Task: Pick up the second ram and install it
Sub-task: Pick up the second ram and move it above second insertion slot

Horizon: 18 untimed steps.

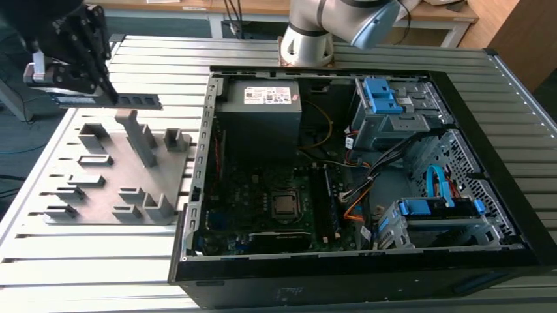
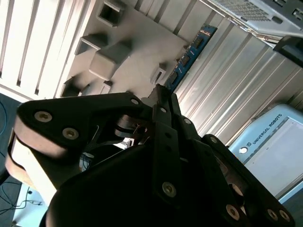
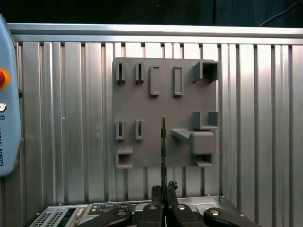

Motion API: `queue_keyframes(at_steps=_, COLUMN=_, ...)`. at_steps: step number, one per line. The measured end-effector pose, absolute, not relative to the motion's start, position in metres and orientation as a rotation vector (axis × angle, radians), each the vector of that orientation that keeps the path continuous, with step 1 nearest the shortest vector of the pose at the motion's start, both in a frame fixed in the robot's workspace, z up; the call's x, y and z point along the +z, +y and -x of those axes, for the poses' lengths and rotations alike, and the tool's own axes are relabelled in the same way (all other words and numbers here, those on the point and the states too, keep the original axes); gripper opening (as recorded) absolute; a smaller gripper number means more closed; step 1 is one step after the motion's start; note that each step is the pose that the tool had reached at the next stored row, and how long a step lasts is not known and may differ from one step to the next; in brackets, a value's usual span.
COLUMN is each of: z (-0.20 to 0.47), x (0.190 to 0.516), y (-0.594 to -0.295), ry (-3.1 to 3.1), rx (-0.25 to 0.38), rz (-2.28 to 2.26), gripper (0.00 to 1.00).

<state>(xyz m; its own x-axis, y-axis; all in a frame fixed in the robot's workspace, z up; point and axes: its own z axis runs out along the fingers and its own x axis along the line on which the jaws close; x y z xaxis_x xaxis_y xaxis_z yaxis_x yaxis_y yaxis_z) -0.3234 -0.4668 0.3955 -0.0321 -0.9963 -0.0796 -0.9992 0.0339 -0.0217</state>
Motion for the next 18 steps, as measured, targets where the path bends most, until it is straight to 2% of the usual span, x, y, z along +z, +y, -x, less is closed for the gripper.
queue_keyframes(at_steps=18, z=0.272, x=0.395, y=-0.467, ry=2.205, rx=0.061, rz=2.134, gripper=0.14)
